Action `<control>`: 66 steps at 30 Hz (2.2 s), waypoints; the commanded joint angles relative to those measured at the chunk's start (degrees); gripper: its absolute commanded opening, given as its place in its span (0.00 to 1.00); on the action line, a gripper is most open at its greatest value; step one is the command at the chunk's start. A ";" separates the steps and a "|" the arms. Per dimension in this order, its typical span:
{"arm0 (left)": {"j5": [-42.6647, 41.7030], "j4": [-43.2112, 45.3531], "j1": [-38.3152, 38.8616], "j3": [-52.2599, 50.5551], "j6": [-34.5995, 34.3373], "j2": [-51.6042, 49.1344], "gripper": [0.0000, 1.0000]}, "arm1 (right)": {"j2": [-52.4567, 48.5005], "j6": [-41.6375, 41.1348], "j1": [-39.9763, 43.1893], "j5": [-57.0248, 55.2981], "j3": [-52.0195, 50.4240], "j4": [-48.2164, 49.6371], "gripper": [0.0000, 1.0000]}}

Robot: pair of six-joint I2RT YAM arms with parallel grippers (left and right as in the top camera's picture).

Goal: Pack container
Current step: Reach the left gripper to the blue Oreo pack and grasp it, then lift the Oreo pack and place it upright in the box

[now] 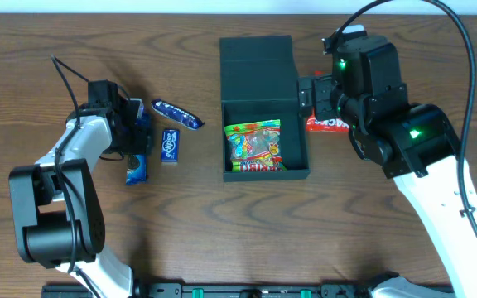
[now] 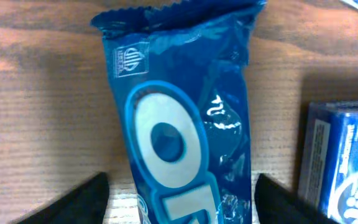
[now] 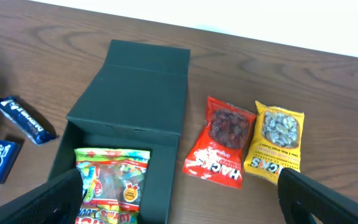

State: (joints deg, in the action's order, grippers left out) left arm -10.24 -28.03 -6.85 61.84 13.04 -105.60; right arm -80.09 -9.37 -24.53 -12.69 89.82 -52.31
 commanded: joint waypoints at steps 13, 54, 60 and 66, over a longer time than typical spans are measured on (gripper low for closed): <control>0.39 -3.30 0.02 4.55 -1.29 -0.24 0.45 | 0.04 0.87 1.38 -4.94 -0.02 -0.02 0.99; 0.13 -7.82 46.99 32.06 -42.53 -3.45 0.30 | 0.04 -1.29 32.39 4.39 -0.02 -5.42 0.99; 0.11 -4.15 47.17 32.06 -48.02 -4.70 0.30 | 0.04 -1.29 32.39 4.39 -0.04 -6.10 0.99; -4.52 -4.04 47.17 32.06 -49.29 -6.97 0.30 | 0.04 -1.29 32.39 4.39 -0.02 -6.40 0.99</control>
State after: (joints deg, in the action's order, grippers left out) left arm -12.12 -32.51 40.29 92.77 -34.50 -110.52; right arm -80.12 -10.07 7.35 -8.54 89.82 -58.52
